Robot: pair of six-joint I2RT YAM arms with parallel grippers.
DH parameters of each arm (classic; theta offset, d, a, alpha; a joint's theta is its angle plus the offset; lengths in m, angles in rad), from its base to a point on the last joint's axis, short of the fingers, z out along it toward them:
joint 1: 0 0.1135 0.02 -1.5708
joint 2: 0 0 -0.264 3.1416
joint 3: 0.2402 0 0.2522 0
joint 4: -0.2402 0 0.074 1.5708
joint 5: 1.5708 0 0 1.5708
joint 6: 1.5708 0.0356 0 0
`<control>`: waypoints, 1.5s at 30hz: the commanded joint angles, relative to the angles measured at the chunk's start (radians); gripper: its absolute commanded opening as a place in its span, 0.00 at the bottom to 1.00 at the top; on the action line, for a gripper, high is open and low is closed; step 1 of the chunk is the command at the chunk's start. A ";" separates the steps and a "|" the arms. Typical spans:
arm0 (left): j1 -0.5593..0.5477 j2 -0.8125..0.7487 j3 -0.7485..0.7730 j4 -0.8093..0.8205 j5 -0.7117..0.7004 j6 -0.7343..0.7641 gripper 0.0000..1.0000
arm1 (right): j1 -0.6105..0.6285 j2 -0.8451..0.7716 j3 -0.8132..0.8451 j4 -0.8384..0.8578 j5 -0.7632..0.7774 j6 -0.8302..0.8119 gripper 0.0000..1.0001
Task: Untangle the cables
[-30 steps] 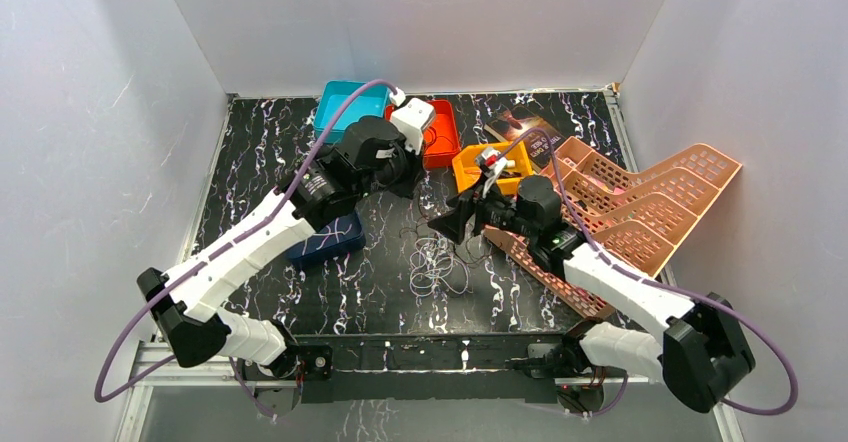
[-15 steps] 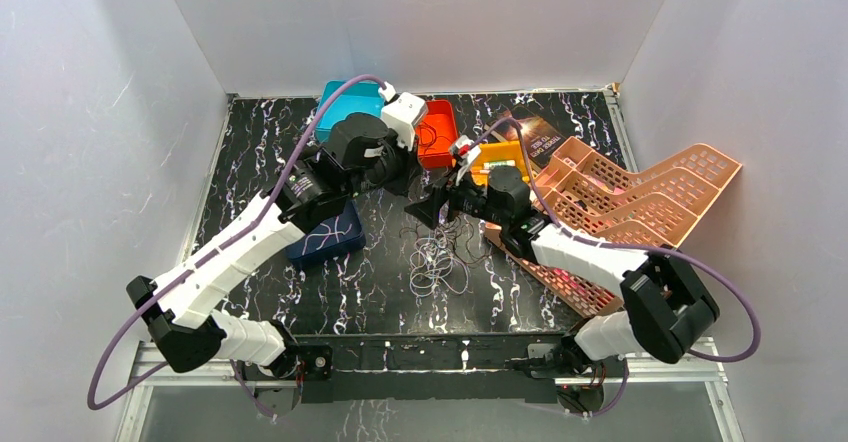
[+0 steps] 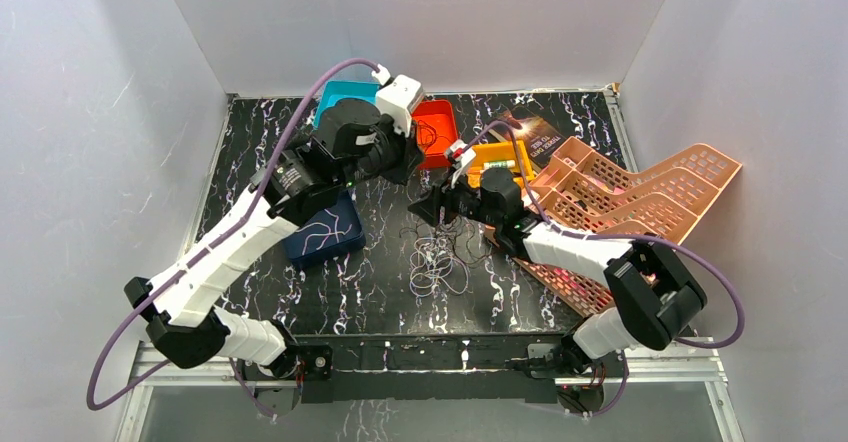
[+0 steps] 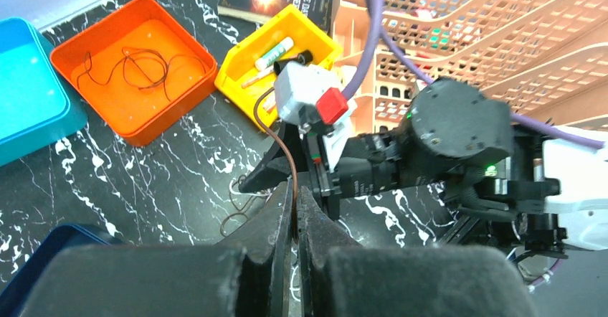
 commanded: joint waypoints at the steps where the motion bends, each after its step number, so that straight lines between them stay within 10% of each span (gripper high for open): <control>1: 0.005 0.000 0.102 -0.043 0.005 -0.003 0.00 | 0.002 0.023 -0.023 0.077 0.005 -0.004 0.56; 45: 0.004 0.095 0.570 0.098 -0.218 0.131 0.00 | 0.008 -0.109 -0.417 0.078 0.042 0.011 0.53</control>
